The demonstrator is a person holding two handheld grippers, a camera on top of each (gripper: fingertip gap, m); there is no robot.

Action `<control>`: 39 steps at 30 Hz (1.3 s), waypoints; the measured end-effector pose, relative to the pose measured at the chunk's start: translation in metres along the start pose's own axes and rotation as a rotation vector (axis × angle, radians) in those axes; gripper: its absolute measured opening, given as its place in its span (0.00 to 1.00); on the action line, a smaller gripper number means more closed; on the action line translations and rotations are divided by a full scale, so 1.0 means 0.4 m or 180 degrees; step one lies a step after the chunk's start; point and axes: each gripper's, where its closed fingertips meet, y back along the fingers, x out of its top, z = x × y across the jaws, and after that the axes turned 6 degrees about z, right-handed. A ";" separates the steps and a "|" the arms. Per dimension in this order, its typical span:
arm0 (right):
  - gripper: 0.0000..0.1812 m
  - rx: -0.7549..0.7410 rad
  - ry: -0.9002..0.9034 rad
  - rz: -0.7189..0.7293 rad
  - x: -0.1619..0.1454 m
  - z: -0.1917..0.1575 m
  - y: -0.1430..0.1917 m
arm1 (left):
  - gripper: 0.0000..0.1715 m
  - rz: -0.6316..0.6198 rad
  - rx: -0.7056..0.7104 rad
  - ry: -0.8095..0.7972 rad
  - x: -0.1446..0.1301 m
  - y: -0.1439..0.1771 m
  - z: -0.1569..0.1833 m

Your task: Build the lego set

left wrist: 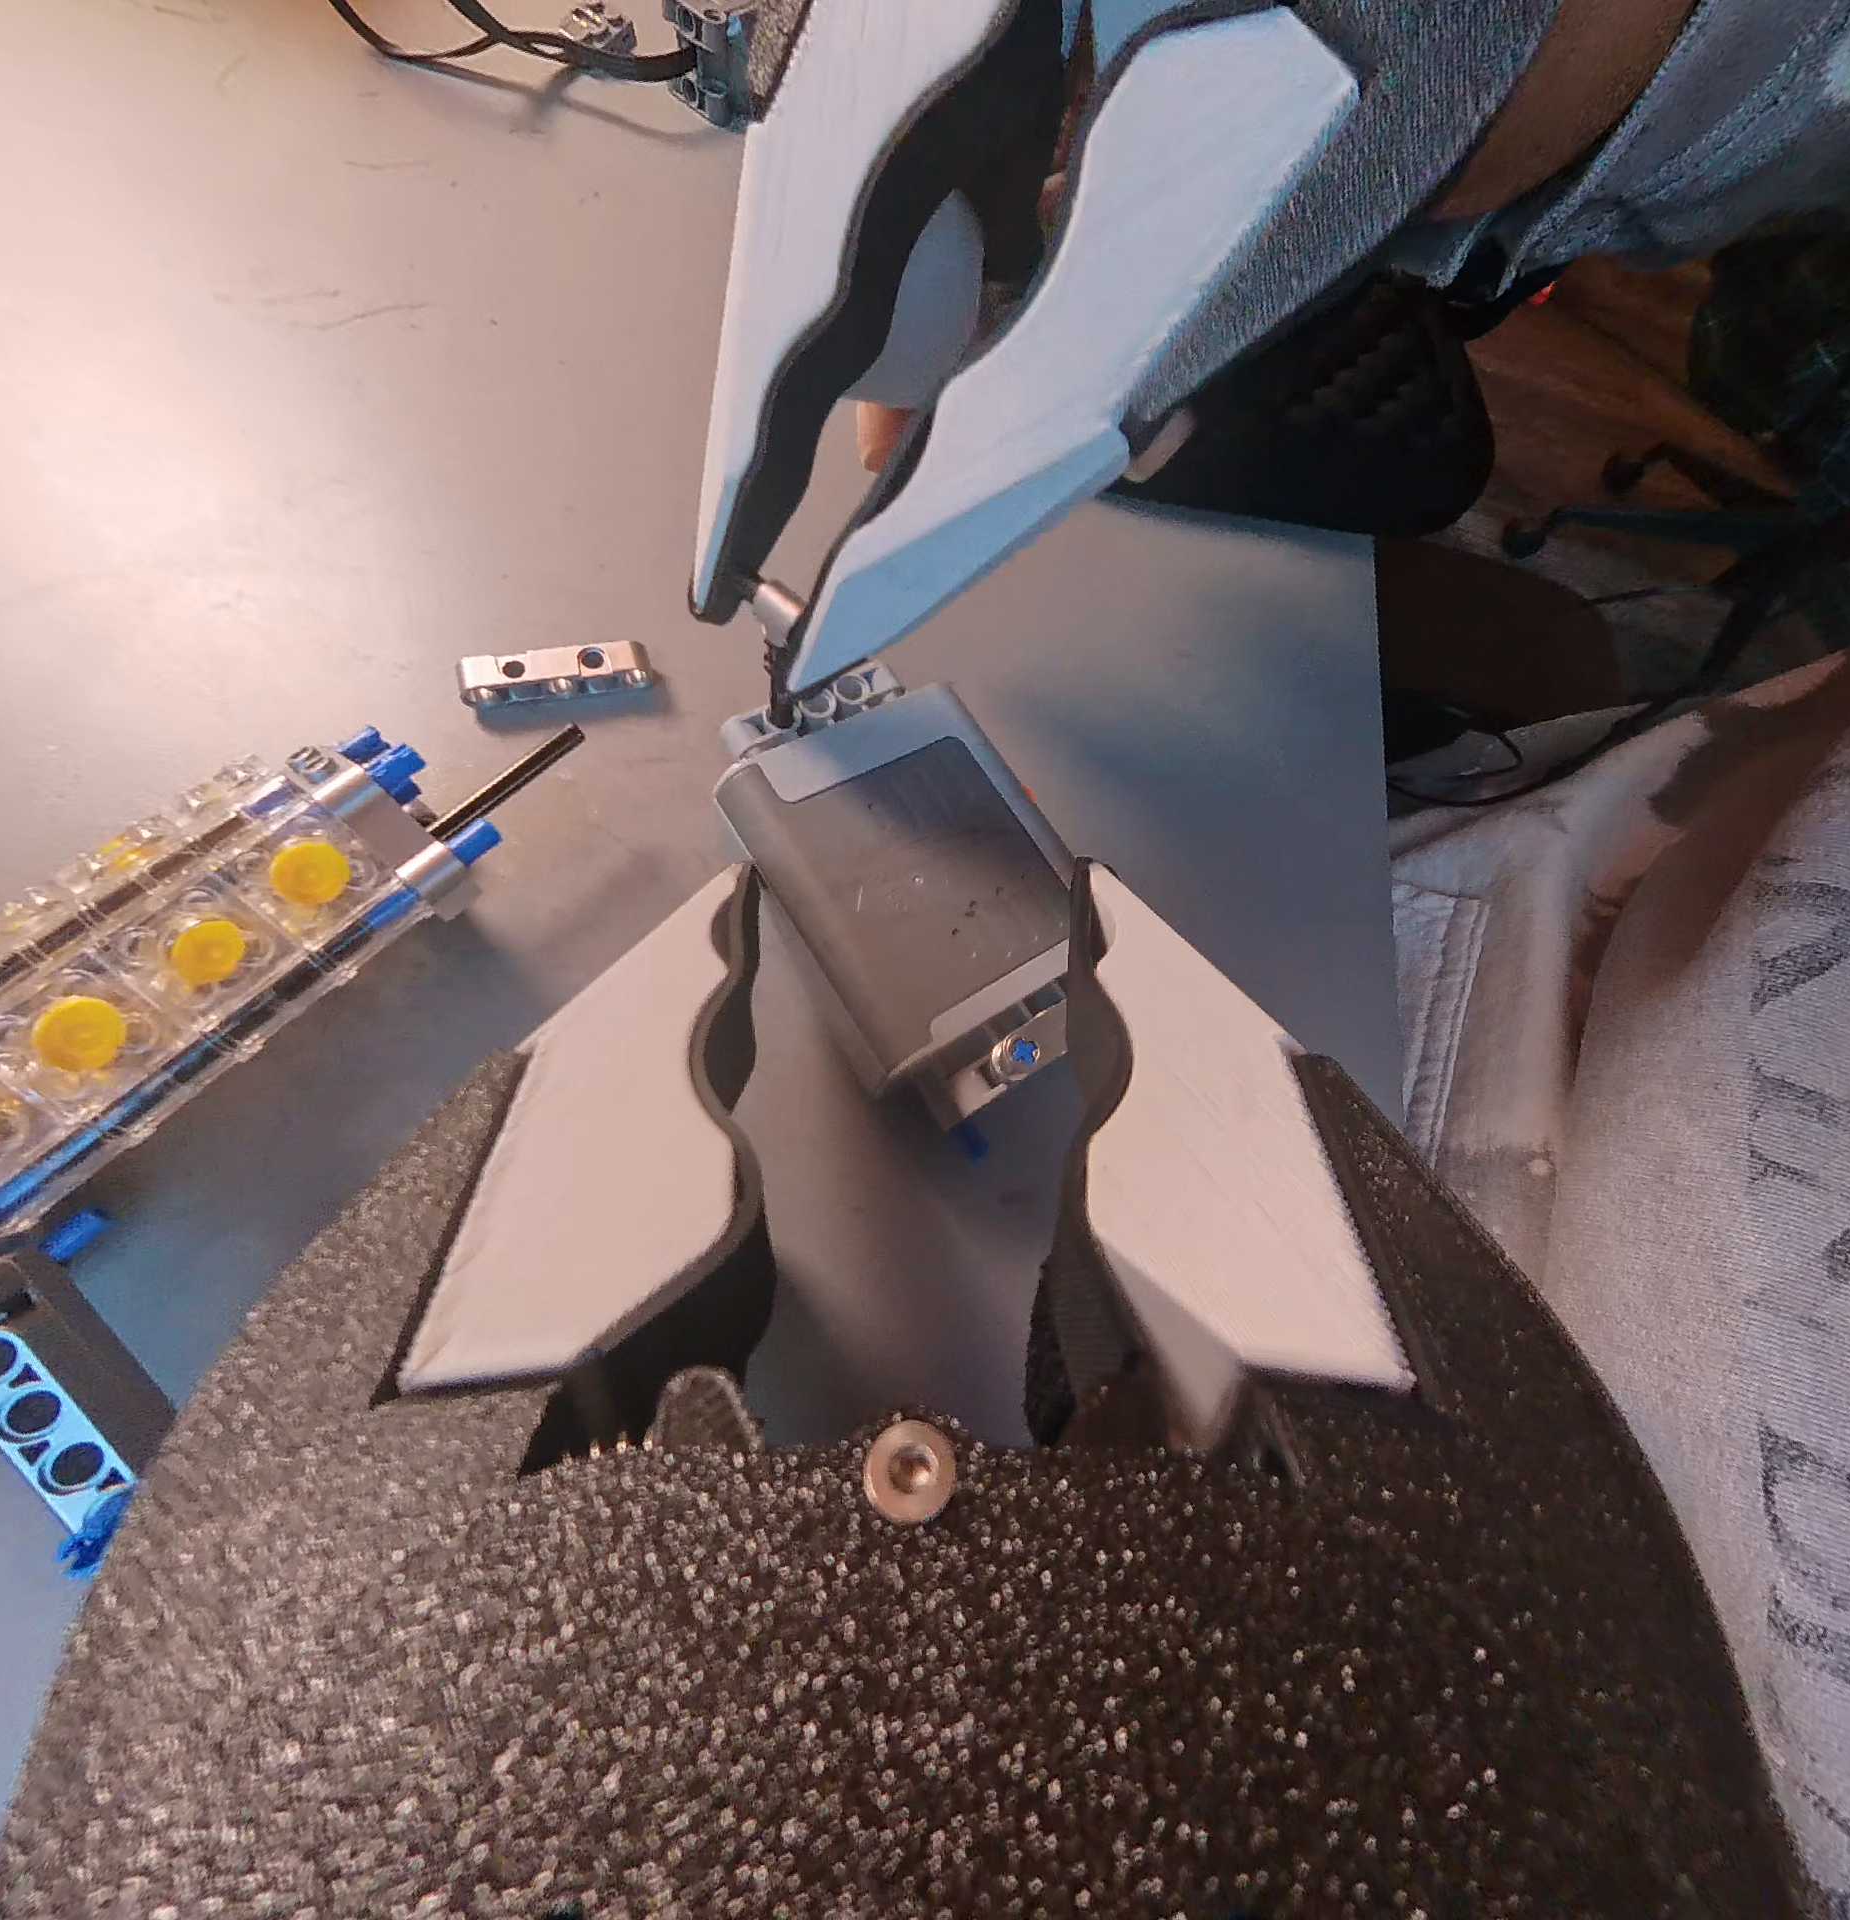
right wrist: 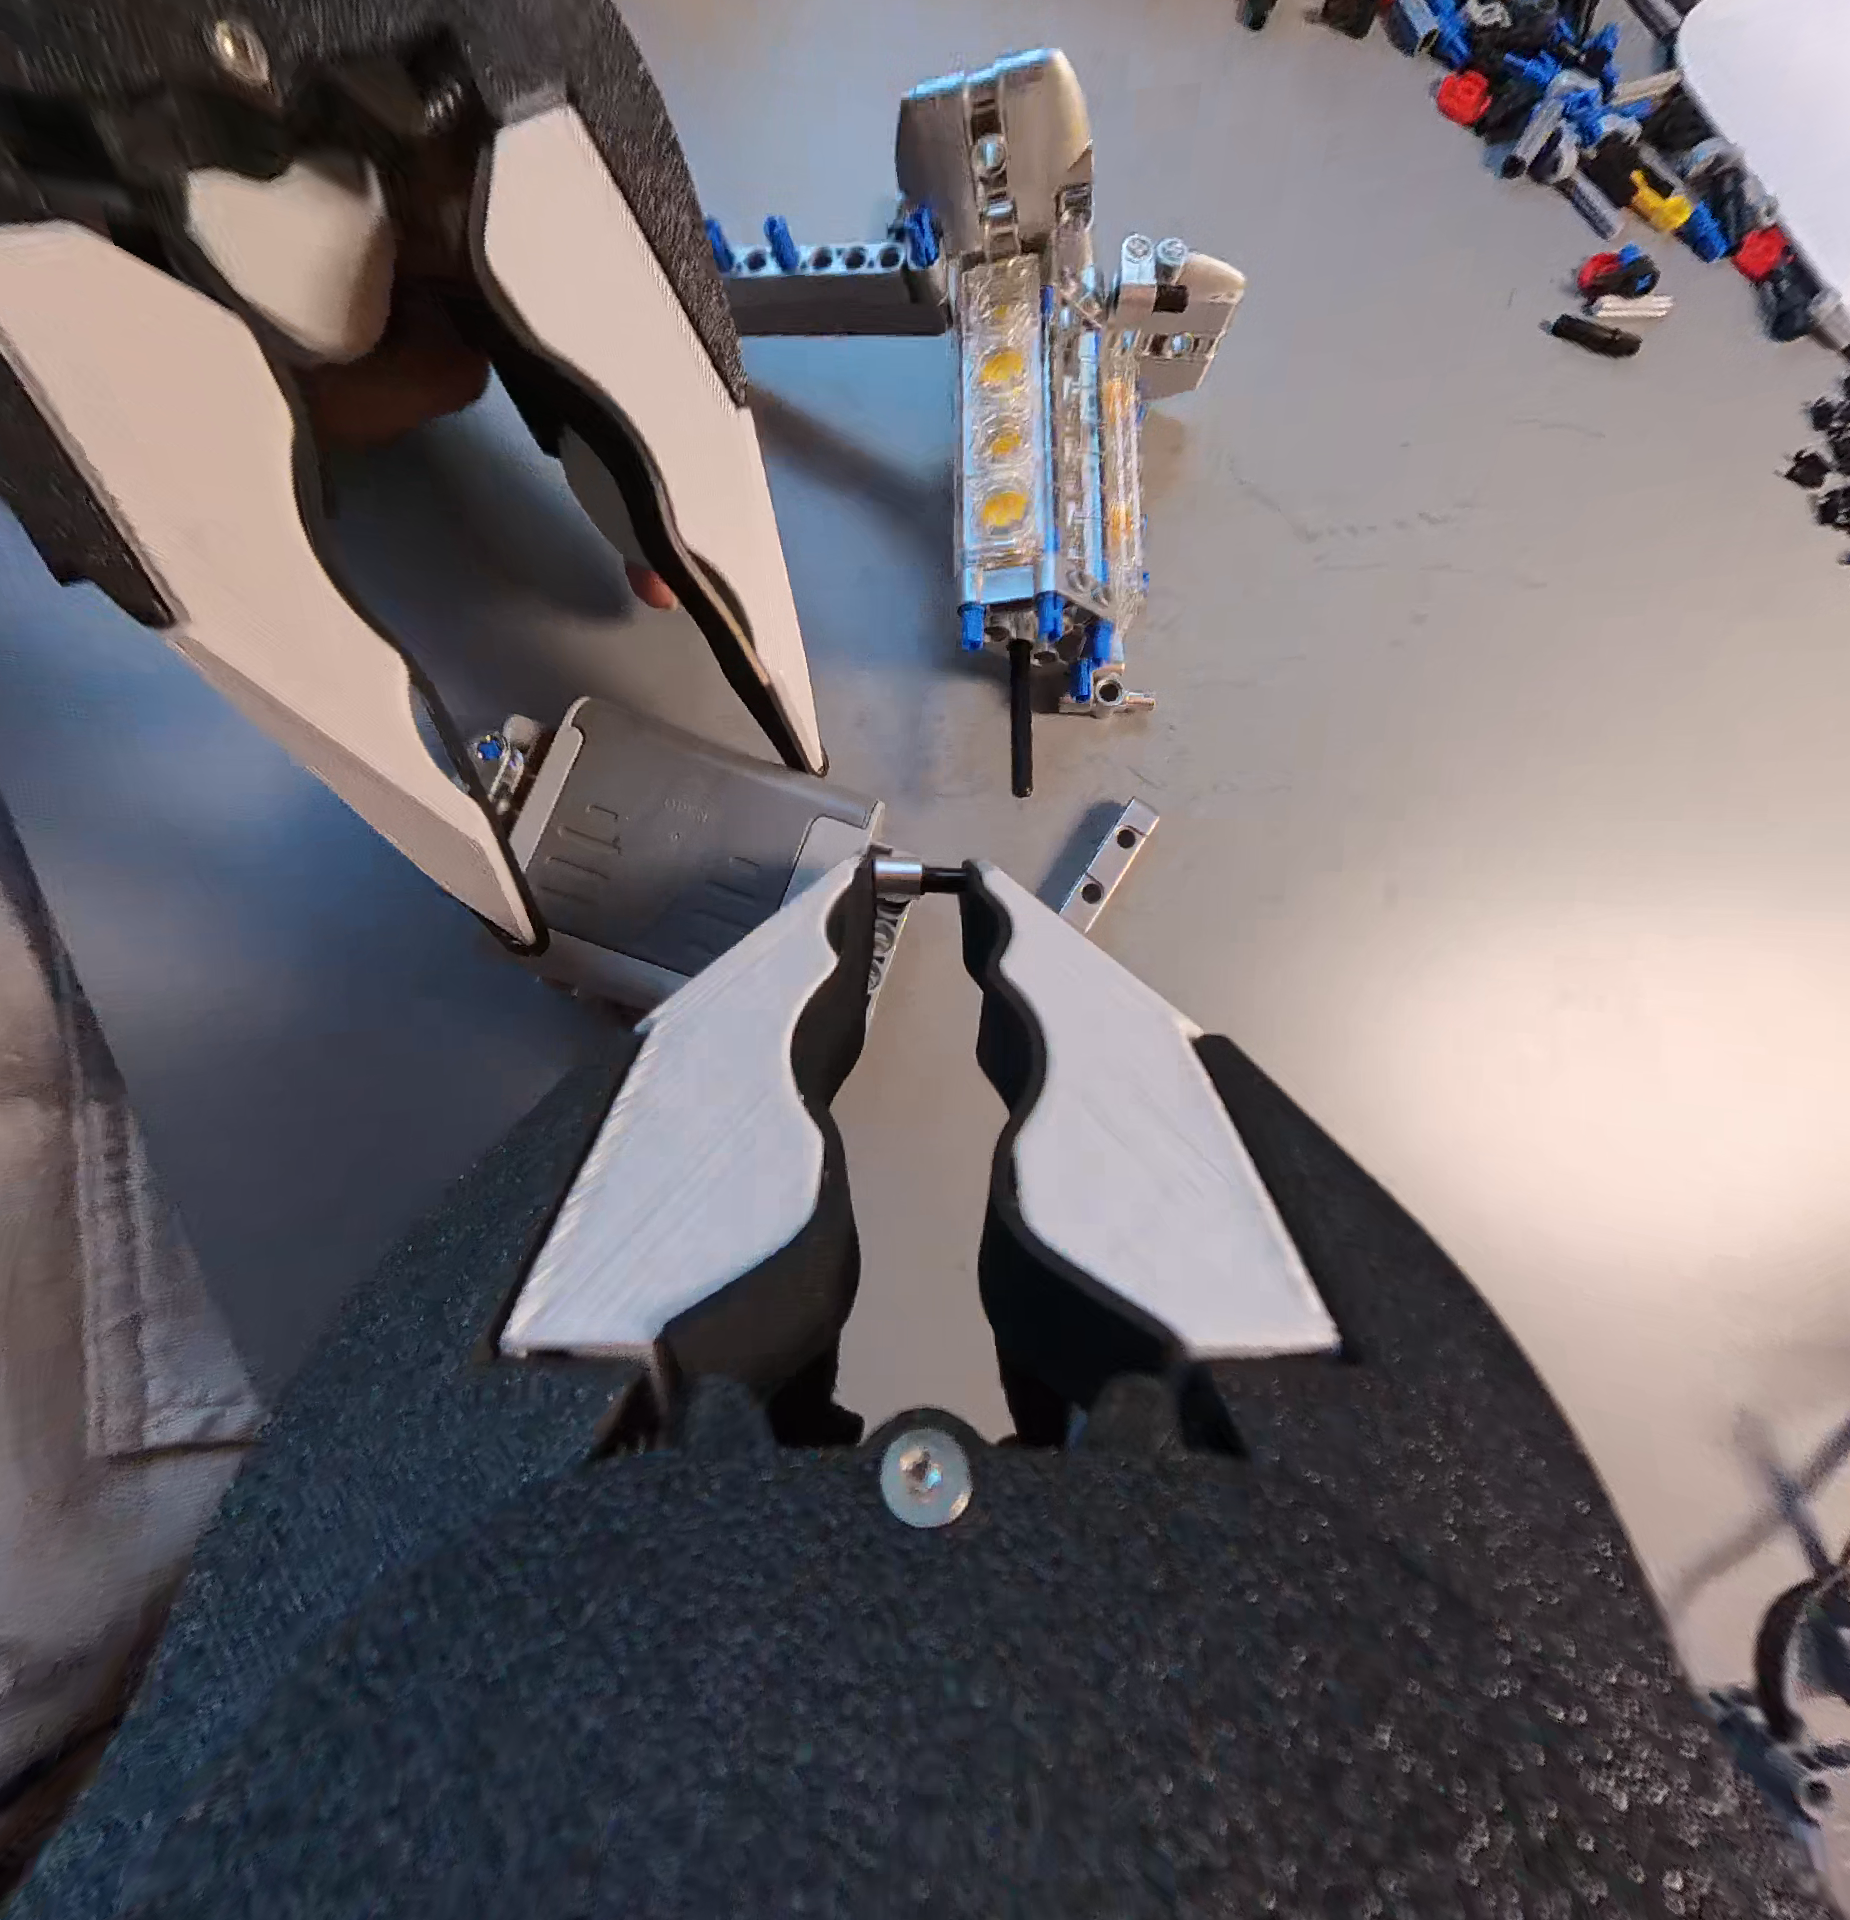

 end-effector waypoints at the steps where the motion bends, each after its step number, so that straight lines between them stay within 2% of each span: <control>1: 0.08 -0.0073 0.0093 0.0026 0.002 0.000 -0.002 | 0.34 0.0004 0.0003 0.0015 -0.001 0.000 0.000; 14: 0.08 -0.0123 -0.0354 0.0445 -0.003 -0.004 -0.011 | 0.33 0.0024 0.0042 0.0049 -0.003 0.001 -0.001; 18: 0.08 -0.0053 -0.0525 0.0346 -0.010 -0.003 -0.011 | 0.33 0.0033 0.0028 0.0065 -0.003 0.000 0.000; 19: 0.10 -0.0019 -0.0532 0.0328 -0.010 0.001 -0.009 | 0.32 0.0037 0.0013 0.0081 -0.003 -0.001 0.000; 21: 0.26 0.0074 -0.0328 0.0351 0.006 0.010 0.004 | 0.32 0.0047 -0.0019 0.0104 -0.003 -0.002 0.001; 22: 0.28 0.0212 -0.0187 0.0362 0.021 0.004 0.017 | 0.32 0.0047 -0.0030 0.0115 -0.003 -0.002 0.001; 25: 0.20 0.0643 0.0466 0.0140 0.047 -0.018 0.057 | 0.32 0.0045 -0.0059 0.0121 -0.003 -0.002 0.002; 27: 0.17 0.0771 0.1051 -0.0151 0.036 -0.014 0.064 | 0.32 0.0032 -0.0142 0.0132 -0.004 -0.002 0.006; 29: 0.16 0.0937 0.1374 -0.0382 0.021 -0.017 0.055 | 0.32 0.0002 -0.0259 0.0115 -0.006 0.000 0.011; 32: 0.13 0.1142 0.1519 -0.0509 0.013 -0.028 0.036 | 0.30 -0.0002 -0.0353 0.0099 -0.006 0.007 0.011; 35: 0.06 0.1262 0.1501 -0.0578 -0.003 -0.032 0.029 | 0.28 0.0096 -0.0369 0.0054 0.006 0.018 0.012; 39: 0.06 0.1235 0.1236 -0.0409 -0.001 -0.033 0.029 | 0.28 0.0220 -0.0207 -0.0151 0.034 0.038 0.007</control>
